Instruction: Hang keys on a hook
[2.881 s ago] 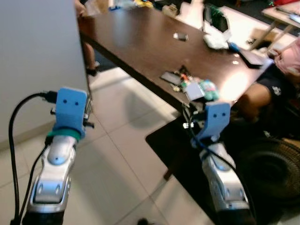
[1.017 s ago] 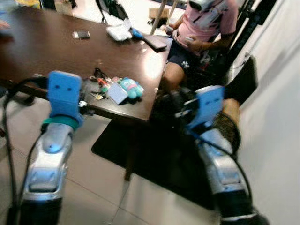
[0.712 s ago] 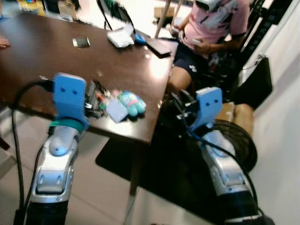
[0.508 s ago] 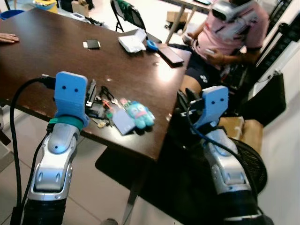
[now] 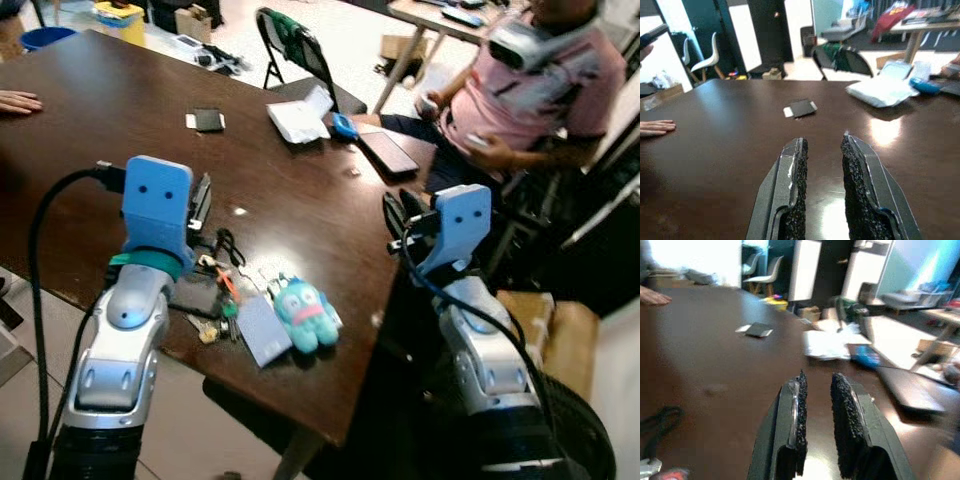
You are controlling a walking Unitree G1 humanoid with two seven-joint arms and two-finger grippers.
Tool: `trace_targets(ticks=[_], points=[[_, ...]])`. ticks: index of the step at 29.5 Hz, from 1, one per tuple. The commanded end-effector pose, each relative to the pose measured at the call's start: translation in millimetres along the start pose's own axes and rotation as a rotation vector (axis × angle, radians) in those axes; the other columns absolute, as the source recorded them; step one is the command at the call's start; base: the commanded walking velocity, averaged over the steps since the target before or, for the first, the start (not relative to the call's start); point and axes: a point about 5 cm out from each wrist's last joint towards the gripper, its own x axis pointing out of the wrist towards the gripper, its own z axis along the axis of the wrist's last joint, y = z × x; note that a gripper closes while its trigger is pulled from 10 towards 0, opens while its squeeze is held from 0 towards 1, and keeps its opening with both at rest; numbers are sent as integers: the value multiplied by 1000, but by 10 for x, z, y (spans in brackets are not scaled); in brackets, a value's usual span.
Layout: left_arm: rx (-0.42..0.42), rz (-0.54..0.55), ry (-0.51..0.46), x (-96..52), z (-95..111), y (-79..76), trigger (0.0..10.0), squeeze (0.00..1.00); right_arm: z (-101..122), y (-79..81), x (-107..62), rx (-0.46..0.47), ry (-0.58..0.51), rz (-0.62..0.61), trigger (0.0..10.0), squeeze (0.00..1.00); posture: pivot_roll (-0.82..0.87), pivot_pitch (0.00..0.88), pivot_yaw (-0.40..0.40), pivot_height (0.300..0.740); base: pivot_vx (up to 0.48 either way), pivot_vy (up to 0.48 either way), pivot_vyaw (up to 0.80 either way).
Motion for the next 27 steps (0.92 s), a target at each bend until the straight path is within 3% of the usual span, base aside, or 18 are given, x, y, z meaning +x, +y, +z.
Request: trace_targets(ticks=[1, 7, 12, 13, 15, 16, 17, 18, 20, 23, 27], points=[[-5, -52, 35, -19, -56, -88, 10000, 0, -52, -74, -47, -5, 23, -25, 10000, 0, 115, 0, -13, 740, 0, 0, 0], [-41, -129, 63, -20, -62, -204, 10000, 0, -71, -73, -54, -7, 28, -28, 10000, 0, 114, 0, -10, 740, 0, 0, 0], [-16, -176, 42, 7, -15, -249, 10000, 0, -80, -67, -62, -7, 29, -29, 10000, 0, 115, 0, -6, 740, 0, 0, 0], [60, -206, 26, 26, -9, -262, 10000, 0, -82, -62, -64, -7, 29, -29, 10000, 0, 114, 0, -4, 740, 0, 0, 0], [60, -206, 26, 26, -9, -262, 10000, 0, -82, -62, -64, -7, 29, -29, 10000, 0, 114, 0, -4, 740, 0, 0, 0], [150, -233, 22, 45, -26, -267, 10000, 0, -82, -56, -65, -7, 28, -27, 10000, 0, 114, 0, -3, 740, 0, 0, 0], [150, -233, 22, 45, -26, -267, 10000, 0, -82, -56, -65, -7, 28, -27, 10000, 0, 114, 0, -3, 740, 0, 0, 0], [266, -284, 97, 105, -180, -217, 10000, 0, -76, -41, -61, -9, 25, -23, 10000, 0, 113, 0, 5, 740, 0, 0, 0], [266, -284, 97, 105, -180, -217, 10000, 0, -76, -41, -61, -9, 25, -23, 10000, 0, 113, 0, 5, 740, 0, 0, 0], [381, -441, 255, 69, -497, -174, 10000, 0, -54, -40, -21, -32, 26, 8, 10000, 0, 106, 0, 14, 740, 0, 0, 0], [381, -441, 255, 69, -497, -174, 10000, 0, -54, -40, -21, -32, 26, 8, 10000, 0, 106, 0, 14, 740, 0, 0, 0]])
